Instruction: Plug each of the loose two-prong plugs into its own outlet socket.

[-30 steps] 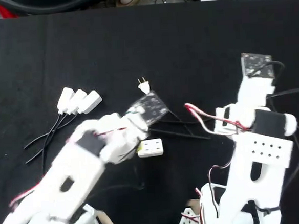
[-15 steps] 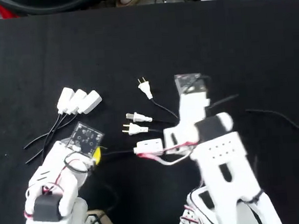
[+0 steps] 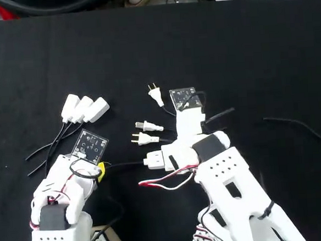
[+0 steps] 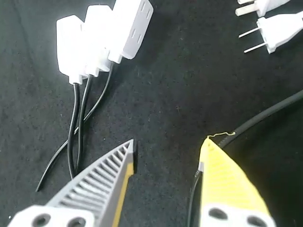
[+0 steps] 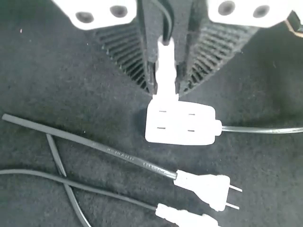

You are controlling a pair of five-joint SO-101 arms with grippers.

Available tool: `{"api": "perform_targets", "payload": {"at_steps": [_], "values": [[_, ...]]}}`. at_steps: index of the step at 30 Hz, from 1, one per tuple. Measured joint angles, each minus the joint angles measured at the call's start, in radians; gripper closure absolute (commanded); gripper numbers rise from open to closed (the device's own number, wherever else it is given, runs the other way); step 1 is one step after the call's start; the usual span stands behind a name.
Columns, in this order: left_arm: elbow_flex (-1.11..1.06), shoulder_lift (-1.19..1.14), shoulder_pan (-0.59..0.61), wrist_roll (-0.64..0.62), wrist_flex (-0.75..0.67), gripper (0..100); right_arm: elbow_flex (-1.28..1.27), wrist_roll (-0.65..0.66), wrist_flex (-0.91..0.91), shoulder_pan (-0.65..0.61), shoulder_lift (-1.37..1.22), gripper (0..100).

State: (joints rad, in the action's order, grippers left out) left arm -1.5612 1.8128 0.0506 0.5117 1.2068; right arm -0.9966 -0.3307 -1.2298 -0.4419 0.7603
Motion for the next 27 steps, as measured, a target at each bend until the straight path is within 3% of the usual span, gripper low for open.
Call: {"api": "perform_targets", "payload": {"at_steps": [10, 27], "values": [[0.0, 0.0, 0.0, 0.0, 0.0, 77, -0.009, 0.002, 0.057, 0.0, -0.018, 98.6], [0.0, 0.0, 0.0, 0.0, 0.0, 77, 0.104, 0.008, 0.097, 0.052, -0.354, 98.6]]}}
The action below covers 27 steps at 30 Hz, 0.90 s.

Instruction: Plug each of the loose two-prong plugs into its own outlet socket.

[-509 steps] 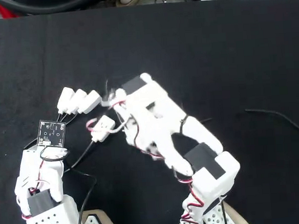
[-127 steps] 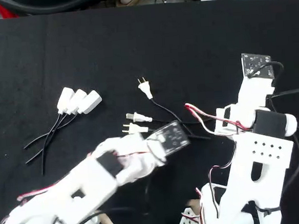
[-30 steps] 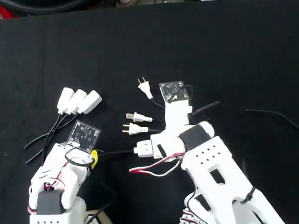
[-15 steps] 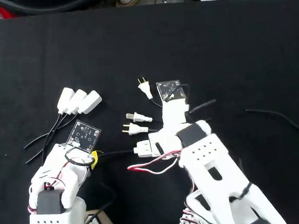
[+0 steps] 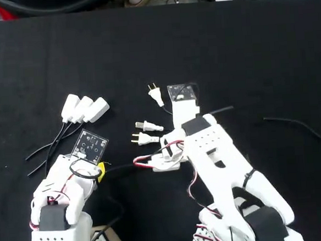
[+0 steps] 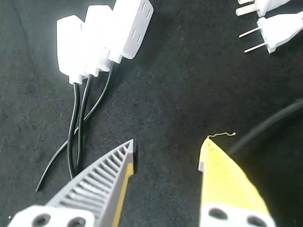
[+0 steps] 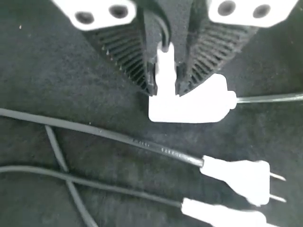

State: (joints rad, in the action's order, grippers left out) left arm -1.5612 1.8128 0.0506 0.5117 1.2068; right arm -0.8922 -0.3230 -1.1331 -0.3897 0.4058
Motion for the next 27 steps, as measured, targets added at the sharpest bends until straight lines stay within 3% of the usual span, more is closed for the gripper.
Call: {"api": "perform_targets", "payload": {"at_steps": [19, 27], "values": [[0.0, 0.0, 0.048, 0.0, 0.0, 77, 0.046, 0.068, 0.005, 0.006, -0.124, 98.6], [-0.034, 0.0, 0.055, 0.0, 0.0, 77, 0.074, 0.18, -0.049, 0.074, -0.15, 98.6]]}}
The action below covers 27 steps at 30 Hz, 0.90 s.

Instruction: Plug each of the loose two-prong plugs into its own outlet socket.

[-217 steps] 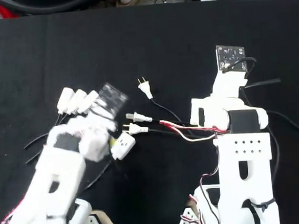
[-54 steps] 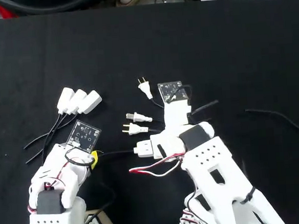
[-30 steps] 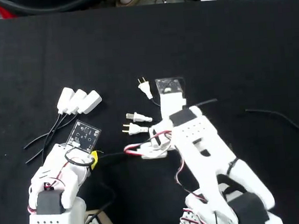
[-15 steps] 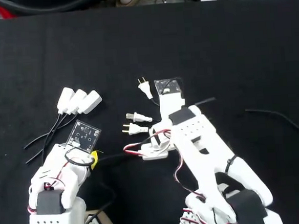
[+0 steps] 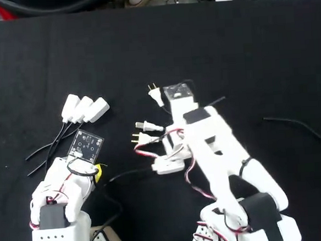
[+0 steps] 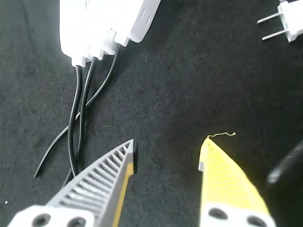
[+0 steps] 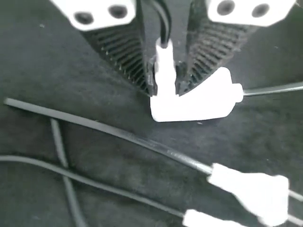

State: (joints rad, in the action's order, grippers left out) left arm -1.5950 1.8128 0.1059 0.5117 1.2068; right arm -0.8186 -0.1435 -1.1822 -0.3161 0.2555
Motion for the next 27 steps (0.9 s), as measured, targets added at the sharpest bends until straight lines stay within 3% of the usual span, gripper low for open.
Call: {"api": "perform_targets", "payload": {"at_steps": [7, 14, 21, 27], "values": [[-0.012, 0.0, 0.0, 0.0, 0.0, 77, 0.037, 0.175, -0.132, 0.255, -0.02, 98.6], [-0.012, 0.0, 0.0, 0.0, 0.0, 77, 0.121, 0.4, -0.198, 0.608, -0.021, 98.6], [-0.012, 0.0, 0.0, 0.0, 0.0, 77, 0.236, 0.684, -0.192, 1.022, -0.023, 98.6], [-0.012, 0.0, 0.0, 0.0, 0.0, 77, 0.275, 0.844, -0.032, 1.326, -0.035, 98.6]]}}
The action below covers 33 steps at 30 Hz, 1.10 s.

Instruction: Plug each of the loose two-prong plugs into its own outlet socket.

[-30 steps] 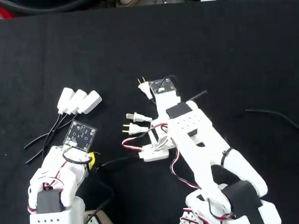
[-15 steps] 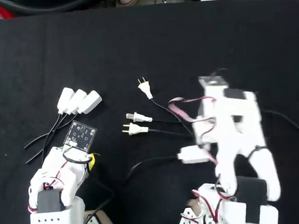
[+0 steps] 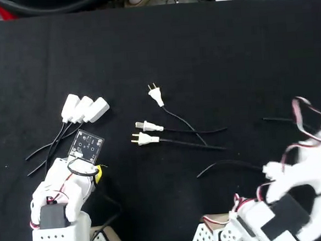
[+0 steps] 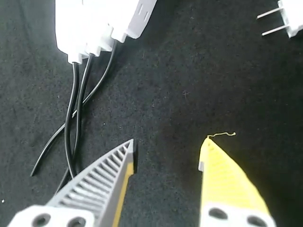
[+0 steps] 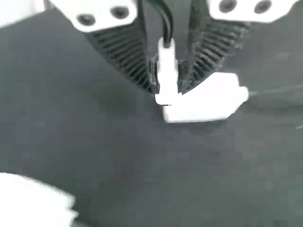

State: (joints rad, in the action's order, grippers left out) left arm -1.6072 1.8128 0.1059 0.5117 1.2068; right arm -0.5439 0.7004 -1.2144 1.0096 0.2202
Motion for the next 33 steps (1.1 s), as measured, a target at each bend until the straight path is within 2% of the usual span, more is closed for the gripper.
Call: {"api": "perform_targets", "payload": {"at_steps": [4, 8, 11, 17, 21, 24, 29, 33], "values": [[0.0, 0.0, 0.0, 0.0, 0.0, 77, 0.066, 0.018, 0.068, 0.117, -0.086, 98.6], [0.0, 0.0, 0.0, 0.0, 0.0, 77, 0.204, 0.018, 0.061, 0.187, -0.235, 98.7], [0.0, 0.0, 0.0, 0.0, 0.0, 77, 0.316, 0.018, -0.043, 0.196, -0.322, 98.7], [0.0, 0.0, 0.0, 0.0, 0.0, 77, 0.42, 0.02, -0.279, 0.184, -0.31, 98.7], [0.0, 0.0, 0.0, 0.0, 0.0, 77, 0.316, 0.023, -0.273, 0.138, -0.198, 98.7], [0.0, 0.0, 0.0, 0.0, 0.0, 77, 0.143, 0.029, -0.164, 0.089, -0.072, 98.7], [0.0, 0.0, 0.0, 0.0, 0.0, 77, -0.226, 0.029, 0.115, 0.025, 0.143, 98.7], [0.0, 0.0, 0.0, 0.0, 0.0, 77, -0.382, 0.029, 0.193, -0.029, 0.281, 98.7]]}}
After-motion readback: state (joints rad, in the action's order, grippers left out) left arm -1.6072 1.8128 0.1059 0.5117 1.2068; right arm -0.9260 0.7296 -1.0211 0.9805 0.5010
